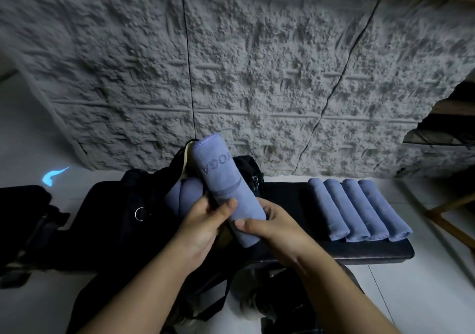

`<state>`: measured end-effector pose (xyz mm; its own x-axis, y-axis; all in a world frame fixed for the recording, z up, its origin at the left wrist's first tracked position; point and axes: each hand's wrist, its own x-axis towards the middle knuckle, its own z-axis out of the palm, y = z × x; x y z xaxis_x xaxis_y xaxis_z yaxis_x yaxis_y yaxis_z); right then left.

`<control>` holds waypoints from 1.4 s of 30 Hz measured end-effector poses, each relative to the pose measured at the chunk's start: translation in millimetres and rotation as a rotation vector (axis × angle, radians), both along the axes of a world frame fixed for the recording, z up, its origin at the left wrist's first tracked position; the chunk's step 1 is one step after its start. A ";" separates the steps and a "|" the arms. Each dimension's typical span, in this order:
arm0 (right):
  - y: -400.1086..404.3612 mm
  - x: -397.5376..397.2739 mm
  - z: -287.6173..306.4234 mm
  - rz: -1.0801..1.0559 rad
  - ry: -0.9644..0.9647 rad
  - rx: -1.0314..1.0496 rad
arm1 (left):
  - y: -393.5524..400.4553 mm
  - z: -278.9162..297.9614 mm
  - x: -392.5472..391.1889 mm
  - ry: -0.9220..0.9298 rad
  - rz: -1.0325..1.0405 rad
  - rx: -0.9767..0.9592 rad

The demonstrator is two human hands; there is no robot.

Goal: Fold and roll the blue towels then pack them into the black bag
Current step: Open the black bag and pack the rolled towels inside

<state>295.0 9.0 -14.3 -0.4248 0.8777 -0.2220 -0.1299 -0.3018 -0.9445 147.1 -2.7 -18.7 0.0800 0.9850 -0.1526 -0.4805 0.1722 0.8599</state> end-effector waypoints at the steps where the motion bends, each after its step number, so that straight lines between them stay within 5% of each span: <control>1: -0.4 -4.3 0.0 0.004 -0.015 -0.016 | -0.8 0.3 0.4 0.025 0.047 -0.008; 4: -0.3 -15.9 -4.4 -0.001 -0.167 0.000 | -0.9 -5.8 0.6 0.088 0.185 -0.093; 8: 2.1 -26.4 -2.4 -0.004 -0.657 0.261 | 5.1 -13.4 -18.9 0.231 0.317 -0.278; 11: 10.0 -25.2 -4.5 0.004 -1.035 0.546 | 7.7 -16.5 -39.6 0.378 0.212 -0.408; 19: 21.9 -10.6 -24.7 0.176 -1.574 1.089 | 22.6 -25.7 -51.0 0.662 0.002 -0.470; 30: 22.0 19.9 -30.0 0.154 -1.448 0.937 | 80.1 -57.5 -26.5 0.892 -0.066 -0.483; 37: 17.1 30.8 -28.4 0.128 -1.382 0.939 | 92.4 -78.2 13.4 0.624 0.048 -0.459; 42: 11.3 34.1 -24.6 0.103 -1.325 0.946 | 96.8 -83.8 44.3 0.658 -0.038 -0.402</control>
